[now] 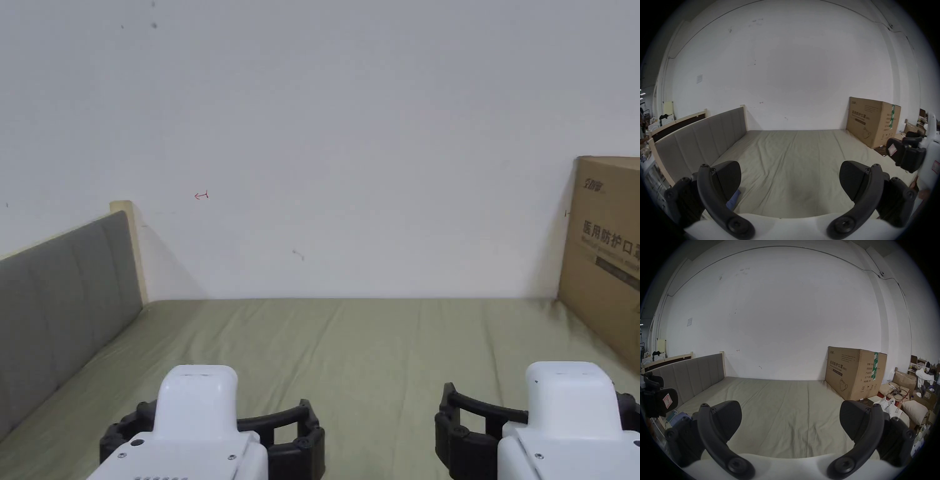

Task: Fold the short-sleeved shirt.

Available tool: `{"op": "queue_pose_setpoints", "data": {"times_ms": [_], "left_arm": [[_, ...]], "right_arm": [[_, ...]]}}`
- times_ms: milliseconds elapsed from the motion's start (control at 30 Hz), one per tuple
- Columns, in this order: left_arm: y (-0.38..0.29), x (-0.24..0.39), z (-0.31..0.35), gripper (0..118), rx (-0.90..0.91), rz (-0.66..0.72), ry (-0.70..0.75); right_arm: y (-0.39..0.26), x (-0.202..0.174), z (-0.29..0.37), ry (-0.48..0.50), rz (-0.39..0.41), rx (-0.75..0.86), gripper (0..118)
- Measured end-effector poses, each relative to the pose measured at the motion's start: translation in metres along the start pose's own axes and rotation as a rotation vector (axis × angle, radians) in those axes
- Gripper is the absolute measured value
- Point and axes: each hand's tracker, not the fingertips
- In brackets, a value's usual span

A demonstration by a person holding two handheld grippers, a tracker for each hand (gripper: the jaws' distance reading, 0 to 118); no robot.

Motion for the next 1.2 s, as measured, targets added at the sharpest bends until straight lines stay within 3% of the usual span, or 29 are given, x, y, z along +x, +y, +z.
{"op": "queue_pose_setpoints", "data": {"times_ms": [300, 467, 1200], "left_arm": [[-0.004, 0.011, 0.000, 118, 0.039, -0.065, 0.015], [-0.002, 0.005, 0.007, 118, 0.054, -0.022, -0.044], [-0.003, 0.004, -0.002, 118, 0.071, -0.039, 0.023]], "right_arm": [[-0.005, 0.003, -0.001, -0.008, -0.016, -0.019, 118], [-0.004, 0.005, -0.002, -0.014, -0.016, -0.010, 118], [-0.005, 0.003, -0.002, 0.000, -0.034, 0.002, 118]]}}
